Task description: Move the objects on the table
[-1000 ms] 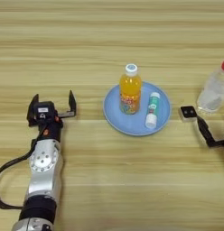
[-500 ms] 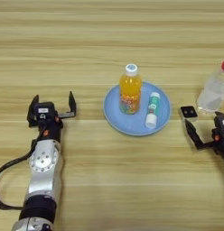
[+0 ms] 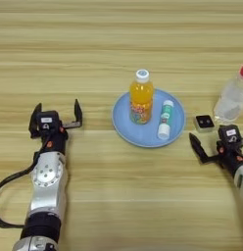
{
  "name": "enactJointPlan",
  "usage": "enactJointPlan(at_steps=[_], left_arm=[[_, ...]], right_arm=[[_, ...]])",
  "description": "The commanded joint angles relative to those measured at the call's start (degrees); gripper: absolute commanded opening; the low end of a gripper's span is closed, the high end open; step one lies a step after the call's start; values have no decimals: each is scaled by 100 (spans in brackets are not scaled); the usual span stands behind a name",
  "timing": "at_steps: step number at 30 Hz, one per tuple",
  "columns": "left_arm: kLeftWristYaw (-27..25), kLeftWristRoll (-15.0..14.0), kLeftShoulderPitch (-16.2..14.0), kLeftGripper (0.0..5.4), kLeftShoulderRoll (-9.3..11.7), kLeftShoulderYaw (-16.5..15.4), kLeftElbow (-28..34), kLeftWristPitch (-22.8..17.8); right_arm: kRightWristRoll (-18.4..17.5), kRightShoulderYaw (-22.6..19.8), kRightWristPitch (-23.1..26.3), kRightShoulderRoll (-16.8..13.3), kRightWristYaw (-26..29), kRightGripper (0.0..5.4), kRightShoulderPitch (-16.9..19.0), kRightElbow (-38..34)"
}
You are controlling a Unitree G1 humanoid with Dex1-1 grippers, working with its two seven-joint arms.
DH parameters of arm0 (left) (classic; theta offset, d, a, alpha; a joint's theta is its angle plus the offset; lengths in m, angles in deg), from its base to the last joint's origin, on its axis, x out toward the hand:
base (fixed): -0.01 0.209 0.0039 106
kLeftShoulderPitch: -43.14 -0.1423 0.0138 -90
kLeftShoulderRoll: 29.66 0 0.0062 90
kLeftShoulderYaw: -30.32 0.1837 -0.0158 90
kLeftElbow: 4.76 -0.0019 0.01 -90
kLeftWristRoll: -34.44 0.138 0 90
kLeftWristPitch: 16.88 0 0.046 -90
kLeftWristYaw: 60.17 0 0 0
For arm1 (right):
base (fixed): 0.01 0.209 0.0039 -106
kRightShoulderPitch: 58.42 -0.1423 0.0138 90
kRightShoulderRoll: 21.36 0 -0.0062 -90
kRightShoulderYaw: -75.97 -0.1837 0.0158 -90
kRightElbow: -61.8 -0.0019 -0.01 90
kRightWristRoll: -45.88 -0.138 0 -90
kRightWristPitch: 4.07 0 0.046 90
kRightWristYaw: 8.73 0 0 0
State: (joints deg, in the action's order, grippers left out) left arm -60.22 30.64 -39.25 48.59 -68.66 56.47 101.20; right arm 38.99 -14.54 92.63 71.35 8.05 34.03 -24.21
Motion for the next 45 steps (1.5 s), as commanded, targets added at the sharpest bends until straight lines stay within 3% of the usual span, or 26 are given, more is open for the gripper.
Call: enactJointPlan(at_steps=[1, 27, 45], left_arm=[[46, 58, -9, 537, 33, -16, 2, 31], [96, 76, -86, 537, -12, 33, 151, -14], [121, 75, -130, 540, -20, 53, 248, -68]], right_arm=[[33, -8, -12, 60, -9, 540, -101, 285], [76, -41, -351, 282, -26, 540, -654, 1364], [192, 102, -374, 193, 45, 341, -468, 936]])
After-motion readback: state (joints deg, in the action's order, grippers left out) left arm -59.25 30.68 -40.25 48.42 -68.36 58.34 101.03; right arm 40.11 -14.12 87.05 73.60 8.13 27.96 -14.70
